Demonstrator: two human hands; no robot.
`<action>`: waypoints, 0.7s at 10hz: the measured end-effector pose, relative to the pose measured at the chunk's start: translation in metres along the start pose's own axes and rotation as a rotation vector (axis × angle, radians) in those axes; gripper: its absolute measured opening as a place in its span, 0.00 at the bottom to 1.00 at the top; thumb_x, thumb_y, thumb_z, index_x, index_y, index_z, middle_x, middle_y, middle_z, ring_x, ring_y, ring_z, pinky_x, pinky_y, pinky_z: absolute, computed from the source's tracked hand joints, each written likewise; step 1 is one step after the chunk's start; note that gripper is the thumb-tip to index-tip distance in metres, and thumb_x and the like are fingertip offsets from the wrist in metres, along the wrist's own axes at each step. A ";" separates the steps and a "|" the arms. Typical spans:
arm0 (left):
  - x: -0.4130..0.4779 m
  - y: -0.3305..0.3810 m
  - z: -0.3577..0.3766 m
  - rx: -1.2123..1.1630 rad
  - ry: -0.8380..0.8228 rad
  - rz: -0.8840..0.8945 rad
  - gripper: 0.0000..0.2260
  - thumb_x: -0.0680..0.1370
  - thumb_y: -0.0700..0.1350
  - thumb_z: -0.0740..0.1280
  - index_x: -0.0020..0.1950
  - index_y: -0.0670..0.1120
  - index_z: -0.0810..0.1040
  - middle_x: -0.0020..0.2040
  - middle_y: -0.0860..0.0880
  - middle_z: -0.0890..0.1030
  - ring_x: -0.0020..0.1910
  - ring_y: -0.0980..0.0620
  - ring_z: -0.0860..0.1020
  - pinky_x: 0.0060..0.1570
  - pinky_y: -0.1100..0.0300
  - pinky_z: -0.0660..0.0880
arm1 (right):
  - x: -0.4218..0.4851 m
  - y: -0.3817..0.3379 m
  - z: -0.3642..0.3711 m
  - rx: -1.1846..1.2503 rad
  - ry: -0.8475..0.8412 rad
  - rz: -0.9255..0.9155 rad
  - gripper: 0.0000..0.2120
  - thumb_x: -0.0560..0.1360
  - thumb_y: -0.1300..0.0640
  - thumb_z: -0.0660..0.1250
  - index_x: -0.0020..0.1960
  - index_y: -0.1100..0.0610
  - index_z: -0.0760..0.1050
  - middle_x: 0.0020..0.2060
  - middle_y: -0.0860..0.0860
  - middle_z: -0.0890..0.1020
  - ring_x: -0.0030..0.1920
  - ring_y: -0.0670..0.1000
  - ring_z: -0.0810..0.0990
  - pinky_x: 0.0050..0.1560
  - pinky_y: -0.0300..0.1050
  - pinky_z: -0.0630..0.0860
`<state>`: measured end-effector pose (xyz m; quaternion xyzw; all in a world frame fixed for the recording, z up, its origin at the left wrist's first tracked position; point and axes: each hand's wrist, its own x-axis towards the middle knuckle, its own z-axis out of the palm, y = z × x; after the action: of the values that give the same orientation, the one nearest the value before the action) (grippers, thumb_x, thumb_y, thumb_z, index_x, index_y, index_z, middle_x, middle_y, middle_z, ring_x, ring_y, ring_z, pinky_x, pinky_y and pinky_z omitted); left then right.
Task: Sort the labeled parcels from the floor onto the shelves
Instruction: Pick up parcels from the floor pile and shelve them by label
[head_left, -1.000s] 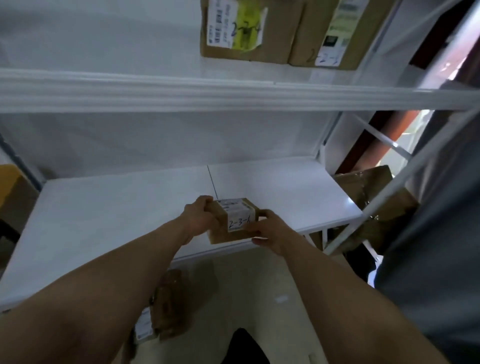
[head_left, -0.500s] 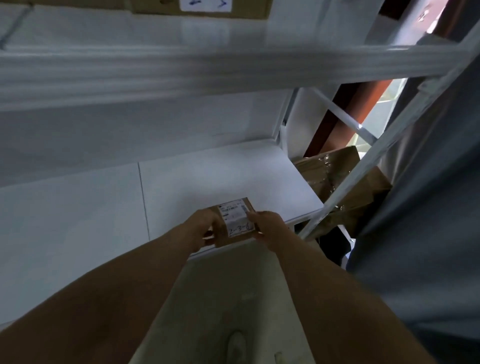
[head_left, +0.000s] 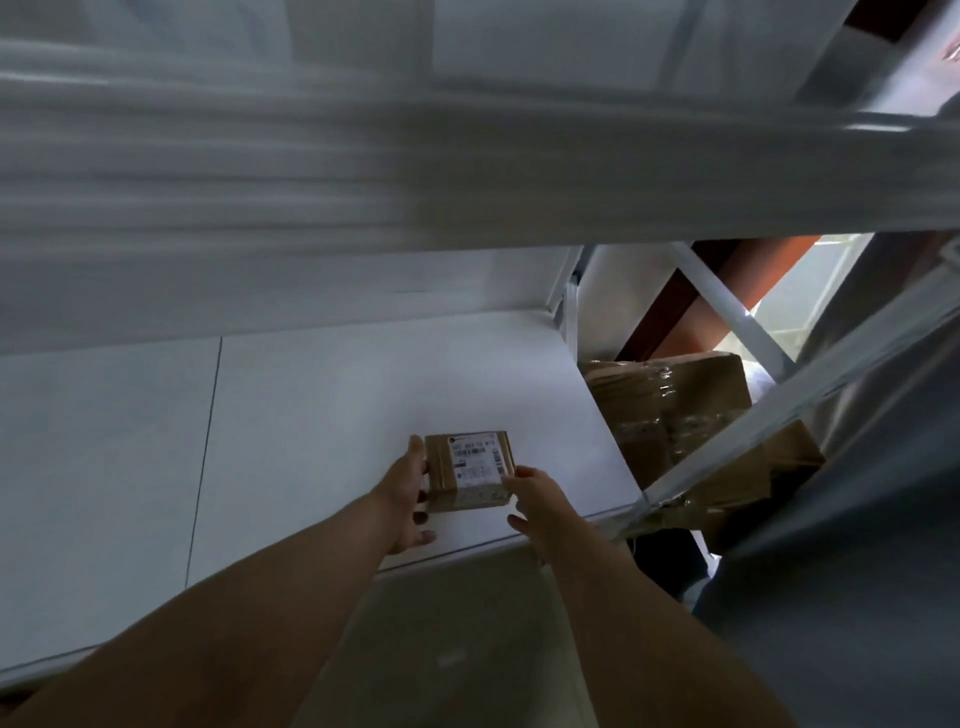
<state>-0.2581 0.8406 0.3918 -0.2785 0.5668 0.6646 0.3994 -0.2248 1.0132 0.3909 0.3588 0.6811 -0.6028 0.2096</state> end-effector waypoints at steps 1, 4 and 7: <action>0.013 -0.011 0.002 -0.010 -0.022 -0.051 0.28 0.80 0.69 0.48 0.57 0.51 0.77 0.61 0.43 0.76 0.60 0.43 0.74 0.64 0.46 0.68 | 0.014 0.010 -0.002 0.029 -0.010 0.026 0.09 0.81 0.63 0.62 0.61 0.59 0.72 0.50 0.53 0.75 0.54 0.53 0.74 0.62 0.54 0.74; 0.022 -0.006 0.006 -0.030 -0.007 -0.078 0.28 0.81 0.68 0.48 0.61 0.49 0.74 0.55 0.44 0.78 0.59 0.44 0.75 0.67 0.46 0.67 | 0.040 0.008 -0.001 0.040 -0.035 0.093 0.03 0.80 0.62 0.64 0.48 0.56 0.73 0.49 0.54 0.76 0.45 0.49 0.75 0.60 0.51 0.75; -0.014 -0.005 -0.020 -0.042 0.061 -0.102 0.34 0.82 0.65 0.51 0.79 0.43 0.60 0.76 0.36 0.63 0.72 0.36 0.67 0.64 0.44 0.70 | 0.011 -0.001 0.015 -0.110 0.142 0.078 0.12 0.80 0.61 0.62 0.63 0.62 0.74 0.40 0.53 0.73 0.38 0.50 0.74 0.57 0.54 0.79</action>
<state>-0.2476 0.8186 0.3969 -0.3354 0.5495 0.6463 0.4096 -0.2352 1.0016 0.3810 0.4149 0.7116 -0.5291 0.2037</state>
